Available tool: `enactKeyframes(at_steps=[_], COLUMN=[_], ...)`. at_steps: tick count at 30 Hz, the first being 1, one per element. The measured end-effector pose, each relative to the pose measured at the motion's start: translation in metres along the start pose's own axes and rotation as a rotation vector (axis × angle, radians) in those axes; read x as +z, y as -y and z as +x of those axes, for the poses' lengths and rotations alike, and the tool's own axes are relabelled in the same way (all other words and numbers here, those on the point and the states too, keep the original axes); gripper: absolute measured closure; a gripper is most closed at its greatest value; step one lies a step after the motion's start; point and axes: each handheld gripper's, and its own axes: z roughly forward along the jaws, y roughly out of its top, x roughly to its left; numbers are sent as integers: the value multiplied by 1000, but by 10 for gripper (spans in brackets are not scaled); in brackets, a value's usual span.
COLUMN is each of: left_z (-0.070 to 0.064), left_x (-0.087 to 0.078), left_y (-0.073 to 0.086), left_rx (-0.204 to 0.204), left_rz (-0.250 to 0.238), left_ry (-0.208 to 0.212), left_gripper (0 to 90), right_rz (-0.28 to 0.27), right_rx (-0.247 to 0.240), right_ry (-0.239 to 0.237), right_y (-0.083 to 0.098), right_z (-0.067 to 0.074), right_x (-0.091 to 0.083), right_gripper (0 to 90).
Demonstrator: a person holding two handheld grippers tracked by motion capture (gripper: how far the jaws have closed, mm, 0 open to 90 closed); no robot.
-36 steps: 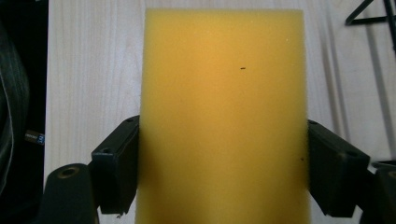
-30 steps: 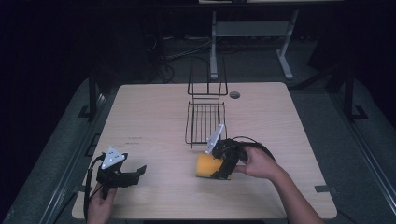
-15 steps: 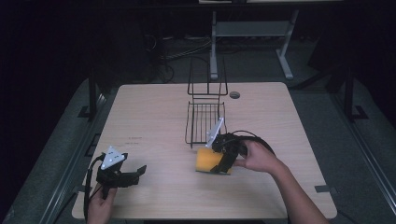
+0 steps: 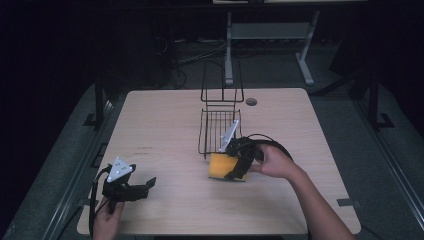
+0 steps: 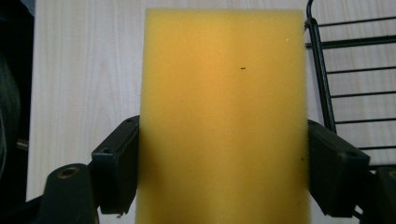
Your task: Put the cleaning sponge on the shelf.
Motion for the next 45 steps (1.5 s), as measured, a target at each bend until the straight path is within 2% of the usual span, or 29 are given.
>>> enactKeyframes(at_steps=[10,25,38,39,45], left_z=[1,1,2,2,3], left_x=[-1,0,-1,-1,-1], left_y=[0,0,0,0,0], left_rx=[-8,-4,-8,-7,-13], left_rz=[-5,-3,-9,-9,-10], left_ry=[-2,2,2,2,2], left_gripper=[143,143,143,143,143], right_rz=[7,19,21,19,13], right_rx=[-7,-13,6,13,26], right_ry=[20,18,30,11,9], right_y=[-10,-21,-26,-26,-24], right_z=[-14,-34,-50,-52,-59], right_x=[-4,-2,-3,-3,4], right_gripper=[223,223,224,223,223])
